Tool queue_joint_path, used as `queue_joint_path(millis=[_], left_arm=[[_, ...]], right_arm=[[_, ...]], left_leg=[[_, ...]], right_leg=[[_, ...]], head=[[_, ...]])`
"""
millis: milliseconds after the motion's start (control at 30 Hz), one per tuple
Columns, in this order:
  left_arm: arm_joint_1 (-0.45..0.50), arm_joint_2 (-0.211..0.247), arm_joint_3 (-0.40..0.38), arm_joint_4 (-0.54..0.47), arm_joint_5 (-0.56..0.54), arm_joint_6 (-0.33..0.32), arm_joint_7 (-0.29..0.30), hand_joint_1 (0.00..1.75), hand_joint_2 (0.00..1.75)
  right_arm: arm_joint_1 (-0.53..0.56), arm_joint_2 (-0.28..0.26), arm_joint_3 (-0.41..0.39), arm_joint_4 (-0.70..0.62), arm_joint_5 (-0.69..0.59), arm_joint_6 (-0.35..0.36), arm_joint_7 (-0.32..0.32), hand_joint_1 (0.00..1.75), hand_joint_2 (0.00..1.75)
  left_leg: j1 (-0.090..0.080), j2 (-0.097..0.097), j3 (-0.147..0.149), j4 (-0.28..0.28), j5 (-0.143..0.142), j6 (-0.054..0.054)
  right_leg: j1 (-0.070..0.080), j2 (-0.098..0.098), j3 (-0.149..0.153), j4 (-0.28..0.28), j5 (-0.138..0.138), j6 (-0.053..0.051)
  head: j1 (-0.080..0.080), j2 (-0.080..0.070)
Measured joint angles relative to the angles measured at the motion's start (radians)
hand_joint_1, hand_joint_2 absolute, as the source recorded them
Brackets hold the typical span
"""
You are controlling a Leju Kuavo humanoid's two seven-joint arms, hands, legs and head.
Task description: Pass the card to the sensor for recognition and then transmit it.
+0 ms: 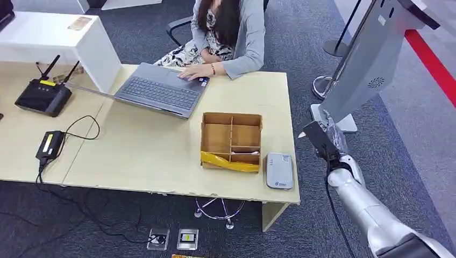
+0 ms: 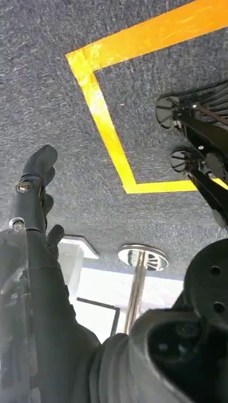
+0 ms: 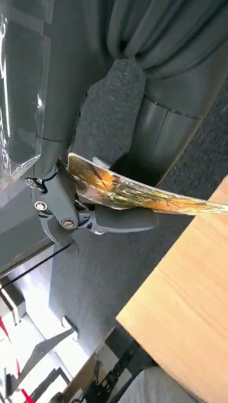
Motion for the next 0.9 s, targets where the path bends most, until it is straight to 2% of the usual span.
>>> queue_joint_path(millis=[400,667,900], left_arm=[[-0.004,0.000,-0.001,0.000,-0.039,0.000,0.076,0.00,0.00],[-0.009,-0.001,-0.002,0.000,-0.044,0.000,0.105,0.00,0.00],[-0.019,-0.005,-0.002,0.000,-0.047,0.000,0.108,0.00,0.00]], right_arm=[[0.077,-0.006,-0.002,0.004,-0.045,0.013,0.005,1.75,1.75],[0.106,0.001,-0.001,0.004,-0.045,0.013,-0.003,1.75,1.75],[0.120,0.006,0.000,0.003,-0.042,0.010,-0.019,1.75,1.75]], left_leg=[[0.000,0.000,0.000,0.000,0.000,0.000],[0.000,0.000,0.000,0.000,0.000,0.000],[0.000,0.000,0.000,0.000,0.000,0.000]], right_leg=[[0.000,0.000,0.000,0.000,0.000,0.000],[0.000,0.000,0.000,0.000,0.000,0.000],[0.000,0.000,0.000,0.000,0.000,0.000]], head=[[0.000,0.000],[0.000,0.000],[0.000,0.000]])
